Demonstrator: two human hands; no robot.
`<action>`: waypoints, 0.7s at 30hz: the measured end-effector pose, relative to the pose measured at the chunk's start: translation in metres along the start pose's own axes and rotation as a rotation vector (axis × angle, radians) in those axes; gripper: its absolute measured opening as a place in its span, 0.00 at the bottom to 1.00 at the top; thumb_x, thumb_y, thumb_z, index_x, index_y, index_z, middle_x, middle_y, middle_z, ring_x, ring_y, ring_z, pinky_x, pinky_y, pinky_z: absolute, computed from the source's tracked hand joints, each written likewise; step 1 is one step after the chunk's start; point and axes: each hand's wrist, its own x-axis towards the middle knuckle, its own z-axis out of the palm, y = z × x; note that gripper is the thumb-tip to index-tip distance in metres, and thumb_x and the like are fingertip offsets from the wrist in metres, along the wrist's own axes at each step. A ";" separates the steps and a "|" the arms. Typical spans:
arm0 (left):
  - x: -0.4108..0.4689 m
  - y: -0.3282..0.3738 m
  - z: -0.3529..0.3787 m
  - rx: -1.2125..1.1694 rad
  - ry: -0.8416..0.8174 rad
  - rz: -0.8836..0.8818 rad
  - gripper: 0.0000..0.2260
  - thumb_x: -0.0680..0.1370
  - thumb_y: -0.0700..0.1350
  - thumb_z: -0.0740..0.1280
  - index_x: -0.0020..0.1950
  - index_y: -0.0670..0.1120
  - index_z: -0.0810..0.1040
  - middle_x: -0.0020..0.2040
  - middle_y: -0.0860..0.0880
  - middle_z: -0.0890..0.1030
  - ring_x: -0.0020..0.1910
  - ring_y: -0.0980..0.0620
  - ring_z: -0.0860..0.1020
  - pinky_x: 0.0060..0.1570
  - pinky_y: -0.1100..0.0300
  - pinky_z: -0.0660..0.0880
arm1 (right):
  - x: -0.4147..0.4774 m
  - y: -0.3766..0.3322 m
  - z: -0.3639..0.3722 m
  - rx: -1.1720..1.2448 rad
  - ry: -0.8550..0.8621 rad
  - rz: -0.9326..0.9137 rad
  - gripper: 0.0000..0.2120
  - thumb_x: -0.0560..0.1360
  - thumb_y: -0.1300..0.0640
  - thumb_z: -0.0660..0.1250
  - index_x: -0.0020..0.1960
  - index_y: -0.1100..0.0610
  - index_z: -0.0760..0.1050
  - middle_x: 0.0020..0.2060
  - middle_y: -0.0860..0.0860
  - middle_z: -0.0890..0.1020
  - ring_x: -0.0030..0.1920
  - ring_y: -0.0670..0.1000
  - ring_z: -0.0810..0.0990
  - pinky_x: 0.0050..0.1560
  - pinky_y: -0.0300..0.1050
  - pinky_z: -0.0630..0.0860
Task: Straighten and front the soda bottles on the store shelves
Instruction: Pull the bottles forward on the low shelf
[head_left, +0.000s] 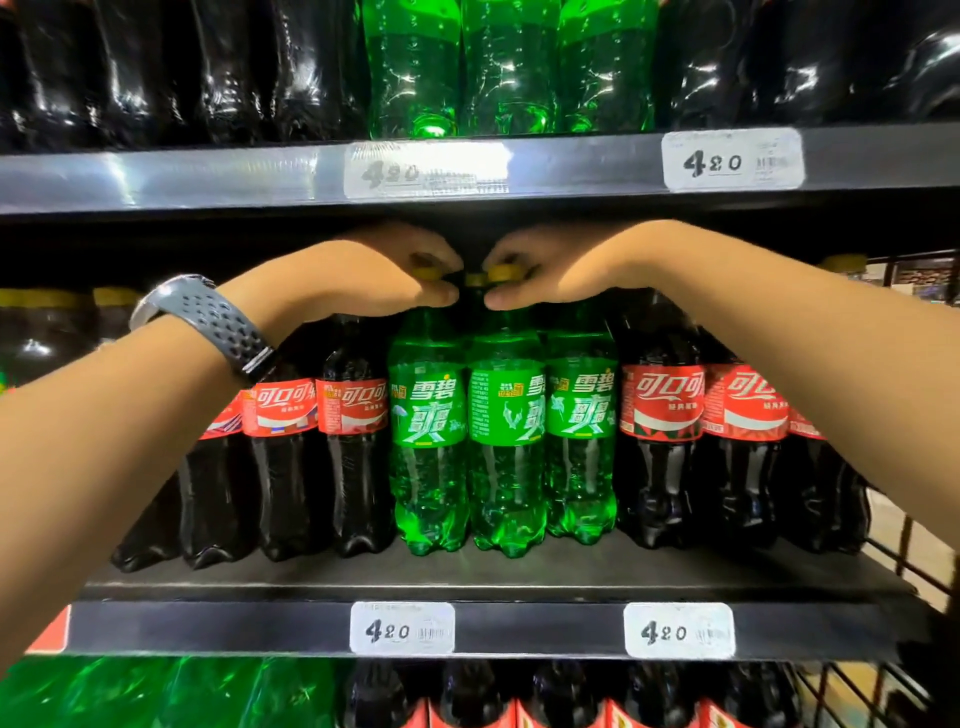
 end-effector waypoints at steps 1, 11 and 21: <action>0.001 0.004 0.001 -0.005 0.021 0.026 0.14 0.75 0.51 0.70 0.60 0.53 0.79 0.55 0.53 0.81 0.53 0.53 0.78 0.57 0.56 0.74 | -0.002 0.001 -0.002 0.050 -0.012 -0.029 0.18 0.73 0.41 0.67 0.57 0.50 0.75 0.50 0.47 0.81 0.48 0.47 0.78 0.49 0.42 0.73; 0.017 0.034 0.011 0.130 -0.048 0.020 0.24 0.75 0.66 0.60 0.44 0.47 0.82 0.41 0.46 0.82 0.41 0.46 0.79 0.42 0.54 0.74 | -0.007 0.016 -0.005 0.090 0.044 0.008 0.21 0.68 0.38 0.70 0.53 0.52 0.77 0.46 0.47 0.82 0.47 0.48 0.79 0.49 0.45 0.74; 0.028 0.038 0.022 0.108 0.007 -0.046 0.20 0.73 0.60 0.69 0.31 0.46 0.73 0.29 0.49 0.73 0.29 0.53 0.69 0.28 0.59 0.60 | -0.020 0.031 0.001 -0.212 0.089 0.118 0.20 0.79 0.45 0.60 0.52 0.63 0.76 0.44 0.60 0.79 0.42 0.59 0.76 0.37 0.45 0.65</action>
